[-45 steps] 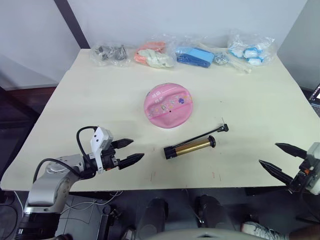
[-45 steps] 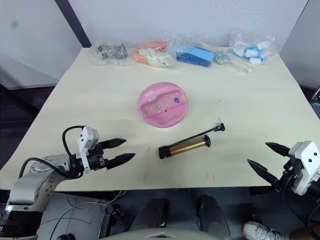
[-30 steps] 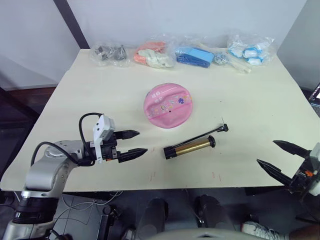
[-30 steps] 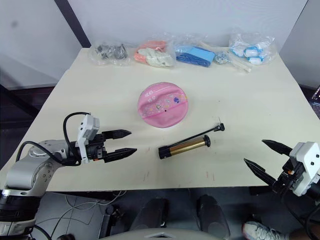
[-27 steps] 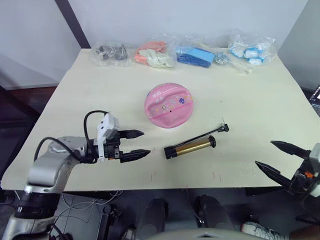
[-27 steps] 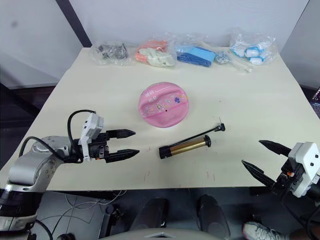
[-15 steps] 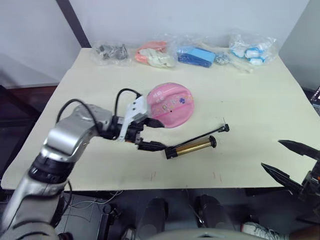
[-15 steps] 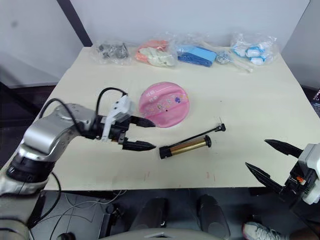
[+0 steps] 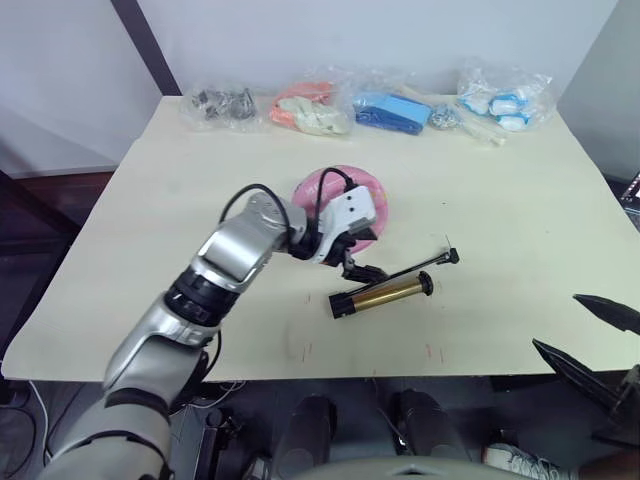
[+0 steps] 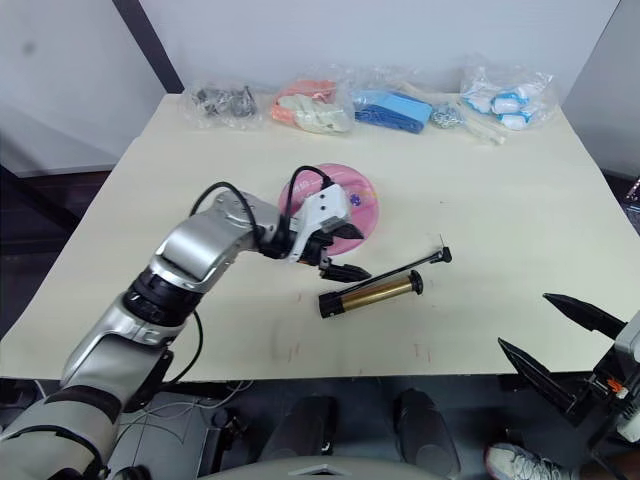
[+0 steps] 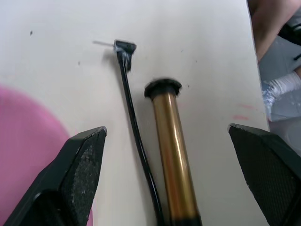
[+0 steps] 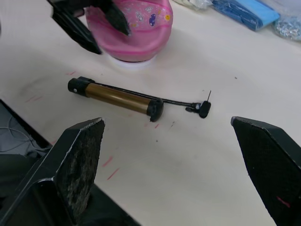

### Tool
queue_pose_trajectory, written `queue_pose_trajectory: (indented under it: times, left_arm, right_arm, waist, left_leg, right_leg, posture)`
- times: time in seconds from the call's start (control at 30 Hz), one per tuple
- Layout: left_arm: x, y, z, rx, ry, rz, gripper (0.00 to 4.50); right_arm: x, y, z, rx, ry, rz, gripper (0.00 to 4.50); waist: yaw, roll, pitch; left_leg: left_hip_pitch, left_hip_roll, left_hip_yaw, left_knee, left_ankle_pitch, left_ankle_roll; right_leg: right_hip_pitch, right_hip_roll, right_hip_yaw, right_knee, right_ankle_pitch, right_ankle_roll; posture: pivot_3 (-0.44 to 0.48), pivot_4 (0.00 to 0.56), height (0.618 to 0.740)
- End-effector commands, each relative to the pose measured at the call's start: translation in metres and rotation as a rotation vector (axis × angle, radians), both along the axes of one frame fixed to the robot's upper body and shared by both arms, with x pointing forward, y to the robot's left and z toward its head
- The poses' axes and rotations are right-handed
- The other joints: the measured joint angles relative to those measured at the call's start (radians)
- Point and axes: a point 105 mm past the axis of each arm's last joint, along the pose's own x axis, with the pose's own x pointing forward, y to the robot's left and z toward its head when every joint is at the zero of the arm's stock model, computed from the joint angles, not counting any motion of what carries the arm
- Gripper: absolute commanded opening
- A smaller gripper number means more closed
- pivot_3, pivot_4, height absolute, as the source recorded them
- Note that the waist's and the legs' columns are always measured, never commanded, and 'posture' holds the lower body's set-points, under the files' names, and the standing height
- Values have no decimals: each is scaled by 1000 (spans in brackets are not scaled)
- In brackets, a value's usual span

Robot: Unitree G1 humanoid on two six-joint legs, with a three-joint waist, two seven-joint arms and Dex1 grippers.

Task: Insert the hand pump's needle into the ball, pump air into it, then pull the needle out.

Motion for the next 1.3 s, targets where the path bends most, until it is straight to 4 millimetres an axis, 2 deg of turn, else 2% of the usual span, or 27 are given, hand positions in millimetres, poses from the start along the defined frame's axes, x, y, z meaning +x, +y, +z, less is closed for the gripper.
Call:
queue_pose_trajectory:
  times: [0.03, 0.2, 0.23, 0.3, 0.4, 0.43, 0.67, 1.3]
  left_arm:
    - [10, -6, 4, 12, -44, 25, 4398]
    - [23, -35, -13, 47, -103, 19, 4398]
    - [24, -37, -17, 49, -102, 15, 4028]
    - [27, -41, -22, 55, -112, 2, 3580]
    - [29, -48, -23, 52, -113, -22, 2132]
    - [30, -51, -25, 61, -122, -30, 2031]
    - [37, -65, -34, 90, -152, -44, 2031]
    - [44, -89, -68, 228, -175, -49, 2031]
  right_arm:
    - [-1, 3, 10, -29, -48, -5, 4500]
    - [-2, 6, 9, -24, -37, -21, 4500]
    - [-3, 6, 8, -26, -35, -23, 4500]
    - [-2, 7, 7, -26, -34, -25, 4500]
    - [-3, 7, 7, -28, -31, -26, 4500]
    - [-3, 7, 7, -27, -33, -27, 4500]
    - [0, 11, 6, -22, -42, -31, 4500]
    - [1, 12, 1, -21, -26, -44, 4500]
  waist:
    - [-2, 0, 0]
    - [10, 0, 0]
    - [9, 0, 0]
    - [5, 0, 0]
    - [5, 0, 0]
    - [6, 0, 0]
    - [6, 0, 0]
    - [6, -1, 0]
  left_leg:
    - [0, 0, 0, 0, 0, 0]
    - [-1, -2, -1, 0, 0, 0]
    - [-2, -3, -1, 0, -1, 1]
    - [-2, -3, 0, 0, -1, 2]
    - [-1, -3, 0, 0, -1, 2]
    - [-1, -3, 0, 0, -1, 2]
    - [-1, -3, 0, 0, -1, 2]
    - [-1, -4, 0, 0, -1, 2]
  right_leg:
    - [0, 0, 0, 0, -1, 2]
    - [0, -2, 0, 0, -1, 2]
    - [0, -3, 0, -1, -1, 1]
    - [0, -3, 0, -1, 0, 1]
    - [0, -3, 0, 0, 0, 1]
    - [0, -3, 0, 0, -1, 2]
    - [0, -3, 0, -1, -1, 3]
    - [0, -3, 0, 0, -2, 5]
  posture:
    - [0, 150, 740]
    - [0, 150, 740]
    - [0, 150, 740]
    - [0, 150, 740]
    - [0, 150, 740]
    - [0, 150, 740]
    - [0, 150, 740]
    - [0, 150, 740]
